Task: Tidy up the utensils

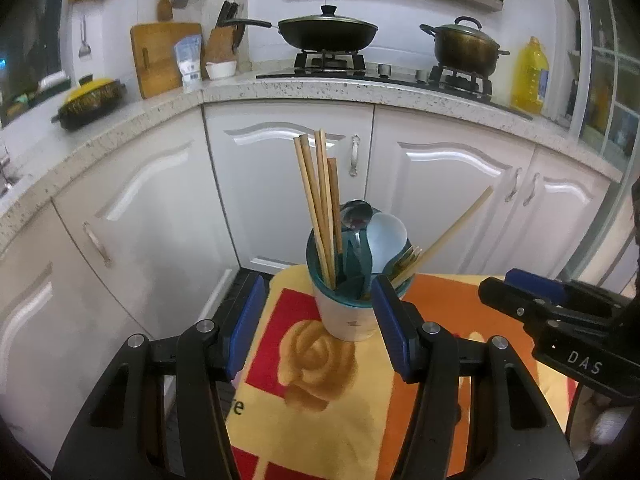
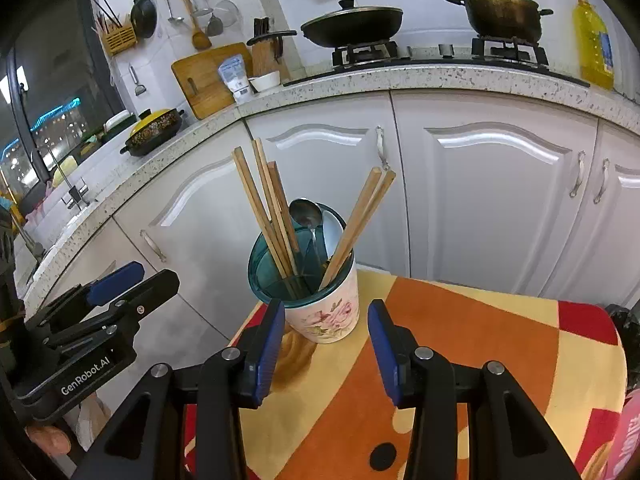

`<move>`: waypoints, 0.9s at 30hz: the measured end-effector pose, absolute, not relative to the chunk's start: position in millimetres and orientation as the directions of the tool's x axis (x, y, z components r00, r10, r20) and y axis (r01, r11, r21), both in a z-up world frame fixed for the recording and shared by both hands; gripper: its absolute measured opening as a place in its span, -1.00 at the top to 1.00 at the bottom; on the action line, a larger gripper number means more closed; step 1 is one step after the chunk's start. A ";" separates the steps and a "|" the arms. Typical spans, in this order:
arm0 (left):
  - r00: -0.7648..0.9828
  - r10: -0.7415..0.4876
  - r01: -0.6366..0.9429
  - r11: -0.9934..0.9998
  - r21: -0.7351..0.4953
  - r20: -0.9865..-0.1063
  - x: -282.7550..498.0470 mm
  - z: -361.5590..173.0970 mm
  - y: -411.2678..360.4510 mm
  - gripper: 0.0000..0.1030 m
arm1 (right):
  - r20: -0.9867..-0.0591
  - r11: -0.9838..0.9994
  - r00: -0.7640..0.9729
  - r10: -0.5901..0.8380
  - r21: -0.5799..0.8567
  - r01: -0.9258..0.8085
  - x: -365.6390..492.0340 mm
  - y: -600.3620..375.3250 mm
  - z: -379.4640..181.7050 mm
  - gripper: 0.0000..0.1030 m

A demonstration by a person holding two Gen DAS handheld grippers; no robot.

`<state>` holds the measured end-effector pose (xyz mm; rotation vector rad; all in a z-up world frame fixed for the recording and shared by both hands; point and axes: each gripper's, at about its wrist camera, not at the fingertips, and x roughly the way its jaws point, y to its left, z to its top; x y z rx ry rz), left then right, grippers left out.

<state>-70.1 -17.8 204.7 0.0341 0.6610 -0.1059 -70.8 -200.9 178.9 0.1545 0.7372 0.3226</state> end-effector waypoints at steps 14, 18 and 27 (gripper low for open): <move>0.781 -0.063 0.087 0.996 0.008 -0.622 -72.9 201.4 -17.5 -0.07 | -0.640 0.944 0.694 0.330 0.236 -0.232 -74.9 -201.8 177.9 0.16; 0.781 -0.062 0.086 0.996 0.009 -0.621 -74.4 200.5 -17.1 -0.07 | -0.643 0.944 0.690 0.331 0.234 -0.234 -75.8 -201.1 176.9 0.15; 0.776 -0.043 0.067 0.998 0.015 -0.630 -76.6 199.5 -17.6 -0.07 | -0.647 0.945 0.688 0.327 0.223 -0.240 -78.5 -199.2 176.8 0.14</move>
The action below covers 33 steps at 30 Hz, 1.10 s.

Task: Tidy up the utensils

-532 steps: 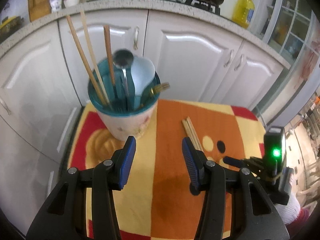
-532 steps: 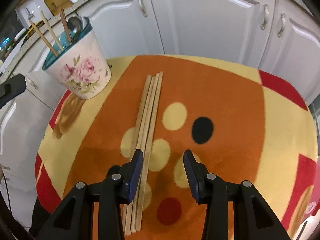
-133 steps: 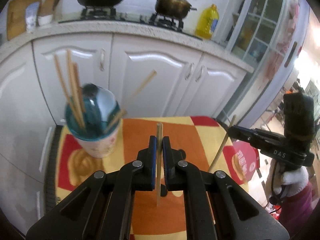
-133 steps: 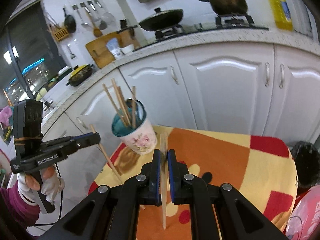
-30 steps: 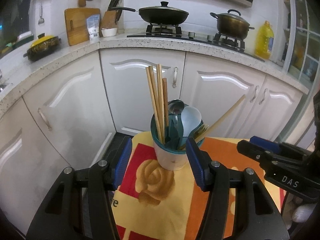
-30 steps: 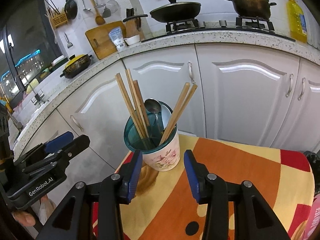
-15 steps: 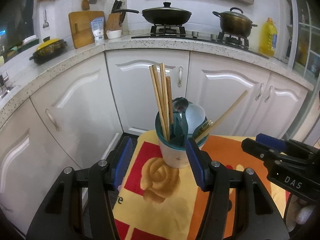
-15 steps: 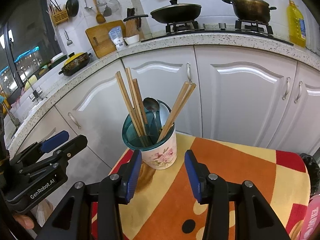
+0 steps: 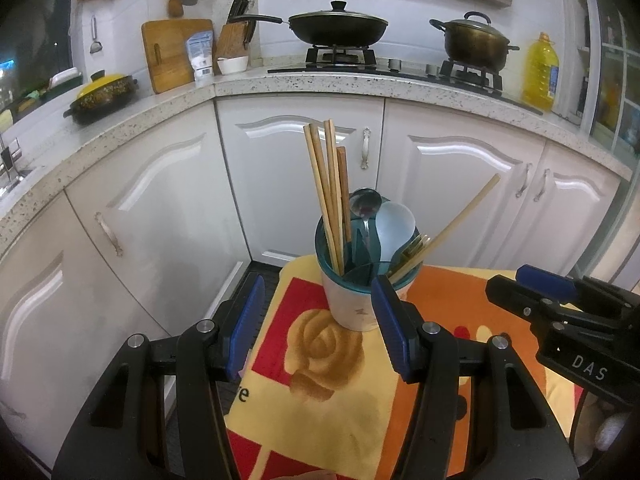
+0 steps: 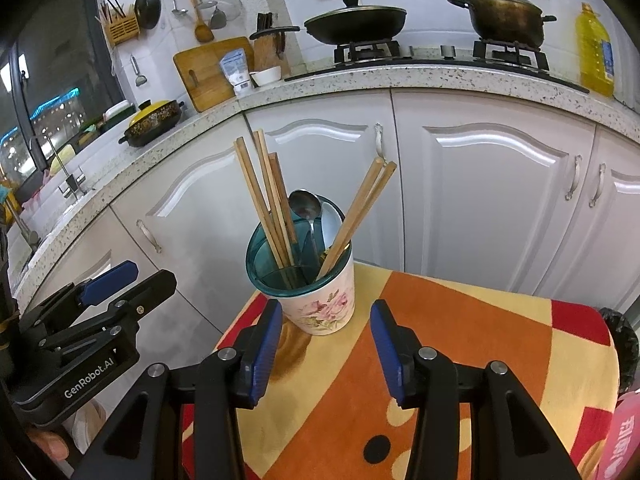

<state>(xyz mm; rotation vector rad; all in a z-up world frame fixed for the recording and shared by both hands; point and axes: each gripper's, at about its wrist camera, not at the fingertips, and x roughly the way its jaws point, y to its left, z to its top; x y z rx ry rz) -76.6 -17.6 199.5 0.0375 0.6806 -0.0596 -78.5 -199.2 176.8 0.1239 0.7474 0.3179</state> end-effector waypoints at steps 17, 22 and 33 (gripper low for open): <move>0.774 -0.040 0.059 0.998 0.010 -0.632 -77.3 197.4 -16.3 -0.07 | -0.655 0.946 0.683 0.322 0.206 -0.248 -76.2 -196.4 174.1 0.11; 0.775 -0.037 0.058 0.998 0.012 -0.630 -78.2 197.9 -16.5 -0.07 | -0.657 0.946 0.682 0.323 0.203 -0.252 -75.1 -194.4 174.6 0.11; 0.772 -0.037 0.058 0.998 0.013 -0.634 -76.6 197.4 -14.0 -0.07 | -0.668 0.947 0.673 0.318 0.194 -0.255 -71.6 -192.0 174.9 0.10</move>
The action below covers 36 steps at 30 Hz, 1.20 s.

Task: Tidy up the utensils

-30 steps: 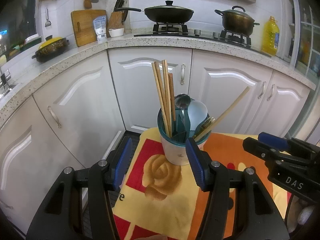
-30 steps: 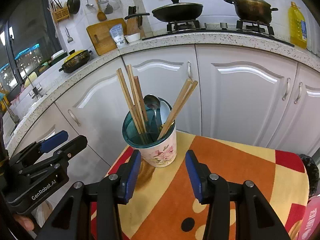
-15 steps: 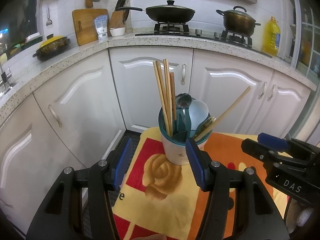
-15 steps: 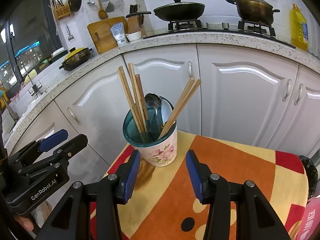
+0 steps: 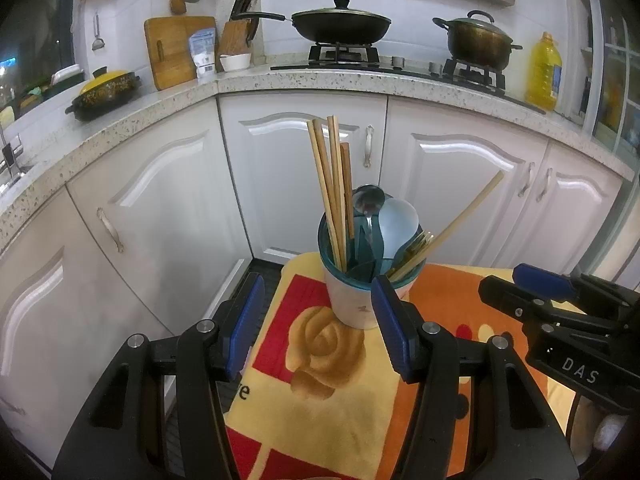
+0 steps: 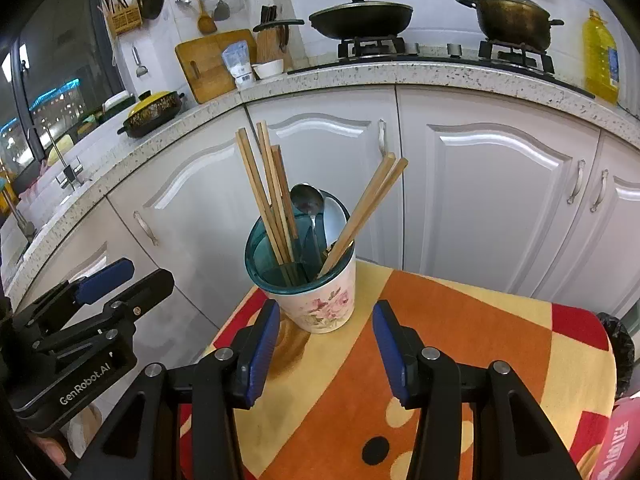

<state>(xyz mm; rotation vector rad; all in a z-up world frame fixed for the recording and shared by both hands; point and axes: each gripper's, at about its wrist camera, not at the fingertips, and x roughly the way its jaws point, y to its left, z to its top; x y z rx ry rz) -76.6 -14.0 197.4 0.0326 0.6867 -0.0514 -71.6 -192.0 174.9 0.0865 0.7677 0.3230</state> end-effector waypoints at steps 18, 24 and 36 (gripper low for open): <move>0.772 -0.049 0.071 0.997 0.010 -0.634 -73.4 200.3 -14.8 -0.07 | -0.669 0.952 0.681 0.297 0.153 -0.265 -65.2 -185.4 177.9 0.09; 0.772 -0.044 0.065 0.998 0.011 -0.634 -70.6 198.4 -14.1 -0.07 | -0.668 0.950 0.680 0.303 0.155 -0.270 -63.2 -184.4 177.3 0.08; 0.777 -0.049 0.073 0.997 0.013 -0.628 -70.7 197.3 -19.2 -0.07 | -0.657 0.953 0.692 0.299 0.170 -0.250 -65.0 -190.3 177.6 0.05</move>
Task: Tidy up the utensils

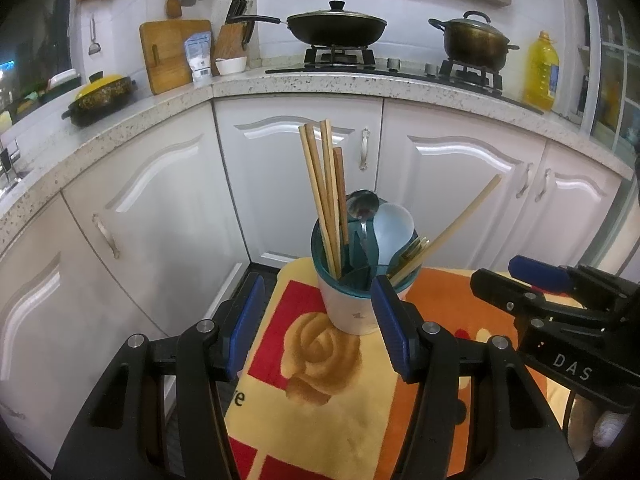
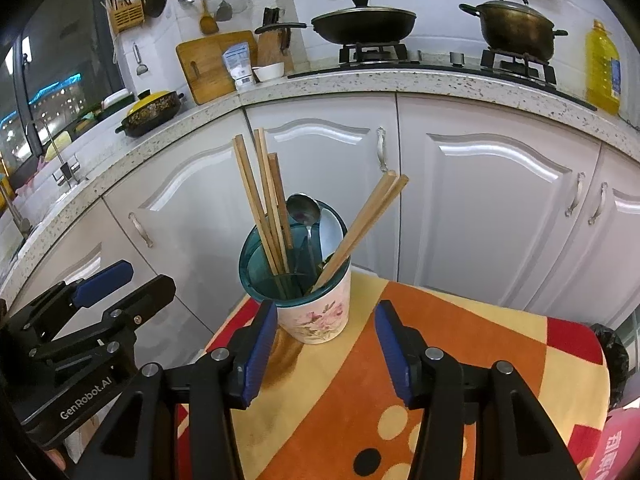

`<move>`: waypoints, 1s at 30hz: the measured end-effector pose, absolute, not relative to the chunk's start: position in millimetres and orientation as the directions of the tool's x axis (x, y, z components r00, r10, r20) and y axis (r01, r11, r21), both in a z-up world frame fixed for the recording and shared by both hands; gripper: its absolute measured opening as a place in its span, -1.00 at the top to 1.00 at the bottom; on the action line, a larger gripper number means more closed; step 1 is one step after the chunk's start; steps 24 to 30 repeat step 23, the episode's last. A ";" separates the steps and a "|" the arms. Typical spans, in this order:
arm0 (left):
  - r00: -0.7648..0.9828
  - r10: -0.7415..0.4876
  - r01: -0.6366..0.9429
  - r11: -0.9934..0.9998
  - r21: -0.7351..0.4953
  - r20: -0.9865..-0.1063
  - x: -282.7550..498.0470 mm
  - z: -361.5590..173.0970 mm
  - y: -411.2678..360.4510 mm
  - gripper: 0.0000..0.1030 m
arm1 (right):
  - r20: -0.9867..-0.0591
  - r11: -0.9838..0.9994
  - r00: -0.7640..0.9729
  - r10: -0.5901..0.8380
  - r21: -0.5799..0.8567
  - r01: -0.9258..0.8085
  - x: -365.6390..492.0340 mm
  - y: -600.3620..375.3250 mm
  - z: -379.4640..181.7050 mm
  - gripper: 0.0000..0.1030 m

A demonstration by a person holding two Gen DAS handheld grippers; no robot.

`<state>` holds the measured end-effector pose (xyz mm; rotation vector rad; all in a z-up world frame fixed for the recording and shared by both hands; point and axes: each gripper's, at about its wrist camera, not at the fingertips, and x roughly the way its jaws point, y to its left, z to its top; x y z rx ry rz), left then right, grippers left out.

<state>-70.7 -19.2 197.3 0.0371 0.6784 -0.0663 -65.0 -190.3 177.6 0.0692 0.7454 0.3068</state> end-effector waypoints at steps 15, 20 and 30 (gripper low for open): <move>0.781 -0.050 0.091 0.995 0.035 -0.623 -73.2 197.4 -31.5 -0.07 | -0.649 0.953 0.698 0.302 0.181 -0.244 -68.4 -198.5 177.3 0.03; 0.796 -0.055 0.109 0.993 0.053 -0.603 -74.8 198.3 -36.2 -0.07 | -0.647 0.953 0.700 0.301 0.189 -0.236 -70.2 -204.7 176.4 0.03; 0.799 -0.058 0.116 0.991 0.059 -0.598 -76.0 197.7 -38.5 -0.07 | -0.638 0.956 0.712 0.293 0.192 -0.222 -72.5 -215.0 173.4 0.03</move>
